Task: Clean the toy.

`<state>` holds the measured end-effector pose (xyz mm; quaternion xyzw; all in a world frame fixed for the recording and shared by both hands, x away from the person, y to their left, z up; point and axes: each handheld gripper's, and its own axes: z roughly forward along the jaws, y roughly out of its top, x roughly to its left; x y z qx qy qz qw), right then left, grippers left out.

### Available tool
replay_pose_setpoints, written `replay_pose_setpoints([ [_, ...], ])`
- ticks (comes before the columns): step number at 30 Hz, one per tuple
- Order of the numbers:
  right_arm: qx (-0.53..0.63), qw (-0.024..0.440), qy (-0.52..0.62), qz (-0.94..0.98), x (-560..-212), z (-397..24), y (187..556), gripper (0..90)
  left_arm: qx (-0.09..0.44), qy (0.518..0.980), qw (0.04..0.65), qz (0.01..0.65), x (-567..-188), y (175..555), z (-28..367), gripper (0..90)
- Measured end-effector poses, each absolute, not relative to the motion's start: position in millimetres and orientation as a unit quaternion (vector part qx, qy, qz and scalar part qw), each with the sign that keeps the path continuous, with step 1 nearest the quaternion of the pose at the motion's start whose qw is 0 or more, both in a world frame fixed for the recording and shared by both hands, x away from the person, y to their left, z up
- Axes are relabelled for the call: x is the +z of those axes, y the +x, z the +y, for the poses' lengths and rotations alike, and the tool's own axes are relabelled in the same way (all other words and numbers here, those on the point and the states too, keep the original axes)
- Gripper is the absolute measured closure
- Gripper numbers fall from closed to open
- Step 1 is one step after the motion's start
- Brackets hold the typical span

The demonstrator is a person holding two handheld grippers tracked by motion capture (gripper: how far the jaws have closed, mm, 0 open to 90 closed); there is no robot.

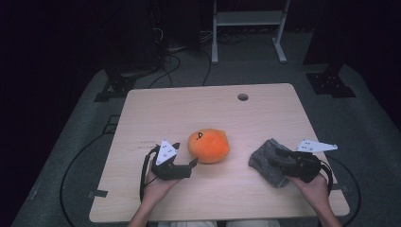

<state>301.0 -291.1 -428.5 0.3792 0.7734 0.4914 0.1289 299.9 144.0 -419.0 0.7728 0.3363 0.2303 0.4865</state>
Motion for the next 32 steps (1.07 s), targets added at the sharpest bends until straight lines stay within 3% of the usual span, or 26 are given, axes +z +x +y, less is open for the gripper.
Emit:
replay_pose_setpoints([
  [12, 0.489, 0.127, 0.38, 0.775, -431, -291, 301, 41.6, 0.234, 0.766, 0.474, 0.366, -438, 298, 171, 11.3],
  [21, 0.484, 0.13, 0.375, 0.78, -434, -286, 300, 40.9, 0.276, 0.759, 0.461, 0.368, -443, 293, 188, 11.3],
  [32, 0.483, 0.13, 0.378, 0.779, -436, -287, 302, 40.3, 0.264, 0.752, 0.453, 0.399, -456, 301, 200, 11.2],
])
